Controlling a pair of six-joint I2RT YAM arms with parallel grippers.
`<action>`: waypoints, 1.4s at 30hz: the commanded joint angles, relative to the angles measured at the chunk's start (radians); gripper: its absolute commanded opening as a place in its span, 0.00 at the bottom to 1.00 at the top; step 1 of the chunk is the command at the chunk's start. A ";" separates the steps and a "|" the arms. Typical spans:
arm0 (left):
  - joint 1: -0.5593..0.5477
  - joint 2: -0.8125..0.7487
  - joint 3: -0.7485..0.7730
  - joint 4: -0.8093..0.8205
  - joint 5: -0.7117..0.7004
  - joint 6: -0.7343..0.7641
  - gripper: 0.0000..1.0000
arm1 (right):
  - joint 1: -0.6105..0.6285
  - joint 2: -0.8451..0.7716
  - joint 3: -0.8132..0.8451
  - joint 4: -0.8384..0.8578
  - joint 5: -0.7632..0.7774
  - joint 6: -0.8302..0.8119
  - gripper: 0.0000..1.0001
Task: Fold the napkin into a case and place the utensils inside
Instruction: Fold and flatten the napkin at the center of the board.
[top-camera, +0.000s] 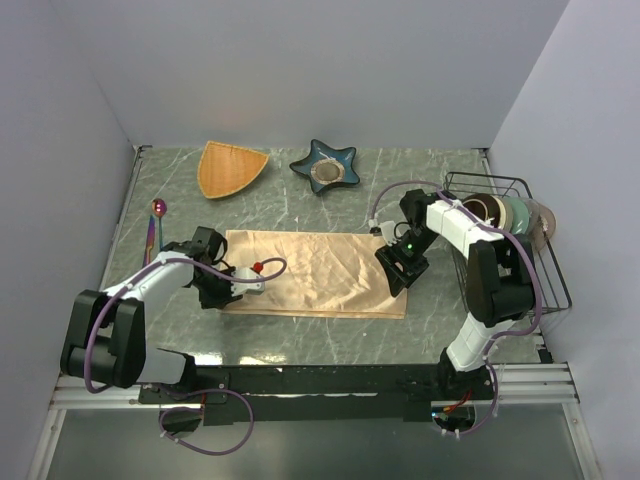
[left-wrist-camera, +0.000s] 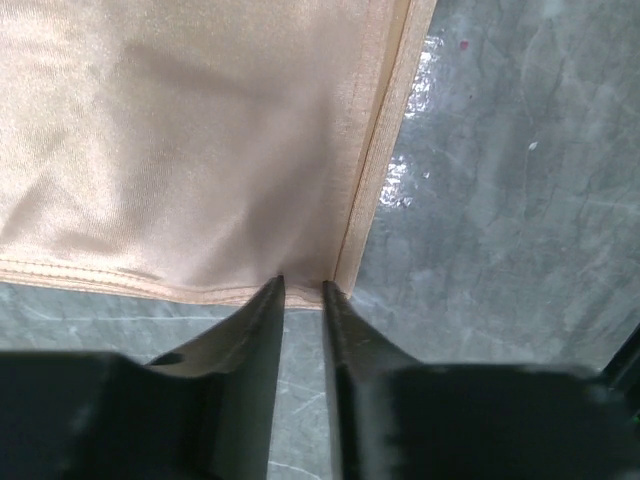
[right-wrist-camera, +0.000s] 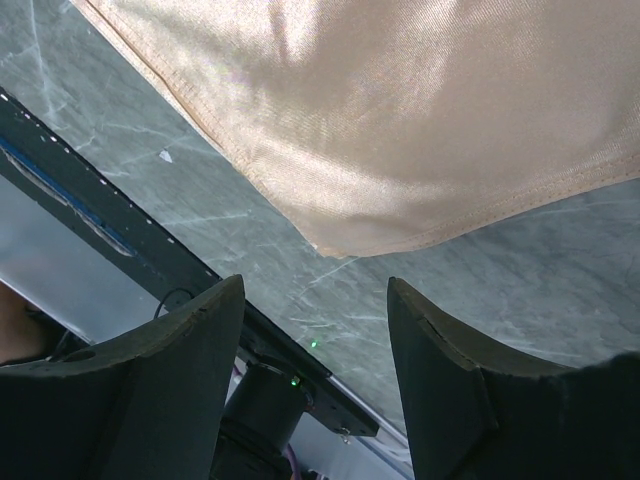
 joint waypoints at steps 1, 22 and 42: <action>-0.003 -0.041 0.001 -0.005 -0.002 0.033 0.21 | -0.009 -0.014 0.031 -0.006 -0.015 0.006 0.66; -0.017 -0.027 0.040 -0.010 0.051 -0.036 0.43 | -0.007 0.006 0.014 0.034 -0.030 0.035 0.65; 0.007 0.016 0.105 -0.129 -0.023 0.050 0.29 | -0.015 0.006 0.031 0.143 -0.052 0.182 0.36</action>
